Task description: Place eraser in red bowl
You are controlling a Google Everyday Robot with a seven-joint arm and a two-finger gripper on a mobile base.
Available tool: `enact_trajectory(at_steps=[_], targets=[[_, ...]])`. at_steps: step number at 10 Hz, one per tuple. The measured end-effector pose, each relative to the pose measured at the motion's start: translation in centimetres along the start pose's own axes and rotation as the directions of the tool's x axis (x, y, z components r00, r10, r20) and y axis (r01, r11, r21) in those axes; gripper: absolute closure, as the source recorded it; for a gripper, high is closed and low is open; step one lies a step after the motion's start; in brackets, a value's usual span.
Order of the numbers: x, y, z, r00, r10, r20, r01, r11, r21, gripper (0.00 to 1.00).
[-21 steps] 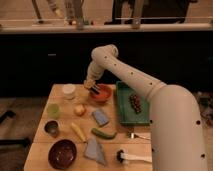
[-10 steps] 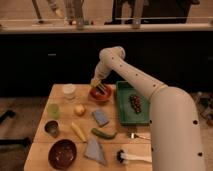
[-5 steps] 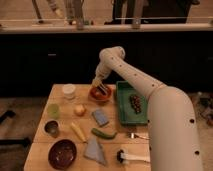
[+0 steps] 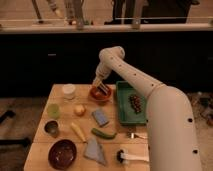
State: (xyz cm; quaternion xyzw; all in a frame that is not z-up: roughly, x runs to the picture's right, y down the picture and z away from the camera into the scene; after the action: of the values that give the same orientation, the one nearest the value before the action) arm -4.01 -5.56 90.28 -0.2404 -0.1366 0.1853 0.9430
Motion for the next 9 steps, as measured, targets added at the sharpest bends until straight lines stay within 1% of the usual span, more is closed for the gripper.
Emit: enact_trajectory(at_steps=[2, 5, 6, 9], targets=[[-0.15, 0.06, 0.06, 1.000, -0.003, 0.000, 0.003, 1.000, -0.001, 0.50], [-0.09, 0.04, 0.05, 1.000, -0.002, 0.000, 0.002, 1.000, -0.001, 0.24], [-0.03, 0.02, 0.03, 1.000, -0.001, 0.000, 0.001, 1.000, 0.000, 0.20], [-0.08, 0.02, 0.03, 1.000, -0.002, 0.000, 0.002, 1.000, 0.000, 0.20]])
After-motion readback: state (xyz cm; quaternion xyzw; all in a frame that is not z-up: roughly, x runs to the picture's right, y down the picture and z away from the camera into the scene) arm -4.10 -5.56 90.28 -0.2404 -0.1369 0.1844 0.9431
